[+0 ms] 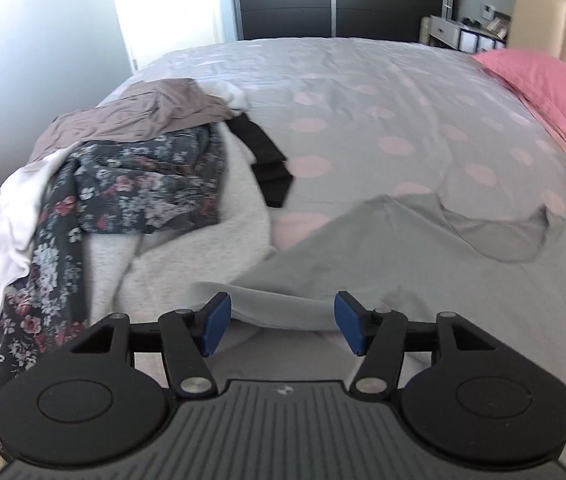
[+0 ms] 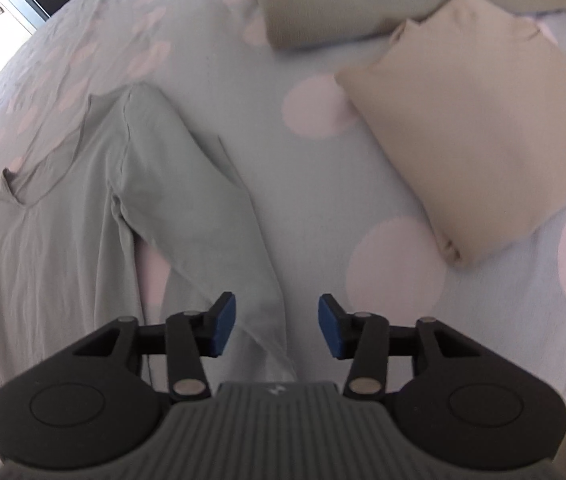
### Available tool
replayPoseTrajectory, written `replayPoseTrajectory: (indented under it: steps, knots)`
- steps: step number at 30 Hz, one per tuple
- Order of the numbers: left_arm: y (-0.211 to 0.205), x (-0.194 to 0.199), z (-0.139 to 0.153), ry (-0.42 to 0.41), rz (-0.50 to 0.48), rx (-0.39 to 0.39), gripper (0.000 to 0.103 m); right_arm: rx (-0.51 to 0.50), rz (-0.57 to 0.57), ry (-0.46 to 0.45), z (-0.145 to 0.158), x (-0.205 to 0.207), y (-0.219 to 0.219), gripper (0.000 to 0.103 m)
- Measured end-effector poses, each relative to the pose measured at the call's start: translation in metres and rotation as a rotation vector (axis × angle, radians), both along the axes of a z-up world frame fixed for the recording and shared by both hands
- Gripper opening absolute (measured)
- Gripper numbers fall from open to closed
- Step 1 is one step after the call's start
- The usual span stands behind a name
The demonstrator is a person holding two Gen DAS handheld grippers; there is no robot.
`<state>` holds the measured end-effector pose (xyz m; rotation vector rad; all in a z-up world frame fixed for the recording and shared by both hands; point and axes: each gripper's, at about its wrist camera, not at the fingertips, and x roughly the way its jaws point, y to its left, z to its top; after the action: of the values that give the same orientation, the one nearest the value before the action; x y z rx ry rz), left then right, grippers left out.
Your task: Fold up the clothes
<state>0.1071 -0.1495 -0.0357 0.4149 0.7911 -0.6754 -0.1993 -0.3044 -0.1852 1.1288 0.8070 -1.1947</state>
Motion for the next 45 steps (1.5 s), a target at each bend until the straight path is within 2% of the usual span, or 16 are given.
replayPoseTrajectory:
  steps: [3,5,7,8,9,12,18,21,23,24,27,29,35,40,44,45]
  knots:
    - [-0.009,-0.012,-0.006,-0.012,-0.059,0.041,0.056,0.059,0.026,0.025,-0.011,0.001,0.007,0.053]
    - [-0.012,-0.015,-0.008,-0.020,-0.074,0.054,0.056,0.084,0.047,0.069,-0.018,0.003,0.010,0.045]
    - [-0.013,-0.016,-0.008,-0.017,-0.076,0.056,0.056,0.043,0.081,0.065,-0.011,0.014,0.012,0.019]
    - [-0.013,-0.017,-0.008,-0.008,-0.076,0.051,0.056,0.013,0.099,0.056,-0.005,0.021,0.013,0.009]
    - [-0.013,-0.017,-0.007,0.001,-0.076,0.045,0.056,-0.016,0.117,0.048,0.001,0.028,0.015,0.005]
    - [-0.013,-0.019,-0.007,0.024,-0.085,0.032,0.056,-0.105,0.172,0.022,0.019,0.048,0.018,0.005]
    - [-0.023,-0.029,-0.017,0.033,-0.122,0.058,0.055,-0.283,0.281,-0.030,0.054,0.088,0.026,0.005]
    - [-0.027,-0.033,-0.019,0.032,-0.139,0.061,0.055,-0.374,0.402,-0.089,0.075,0.128,0.037,0.005]
    - [-0.030,-0.036,-0.021,0.033,-0.149,0.061,0.055,-0.392,0.505,-0.117,0.081,0.161,0.045,0.006]
    - [-0.030,-0.036,-0.022,0.035,-0.154,0.062,0.055,-0.396,0.556,-0.122,0.082,0.177,0.051,0.011]
    - [-0.032,-0.038,-0.025,0.045,-0.168,0.069,0.055,-0.399,0.672,-0.096,0.078,0.214,0.067,0.042]
    - [-0.031,-0.038,-0.026,0.046,-0.172,0.072,0.055,-0.405,0.710,-0.077,0.075,0.228,0.072,0.042]
    - [-0.031,-0.037,-0.030,0.059,-0.172,0.079,0.055,-0.335,0.523,-0.121,0.067,0.182,0.047,0.042]
    - [-0.033,-0.039,-0.027,0.063,-0.185,0.070,0.055,-0.228,0.378,-0.062,0.046,0.141,0.032,0.041]
    - [-0.033,-0.041,-0.025,0.062,-0.195,0.063,0.055,-0.162,0.402,-0.017,0.029,0.124,0.038,0.043]
    - [-0.033,-0.041,-0.024,0.063,-0.197,0.063,0.055,-0.147,0.420,0.000,0.025,0.122,0.041,0.047]
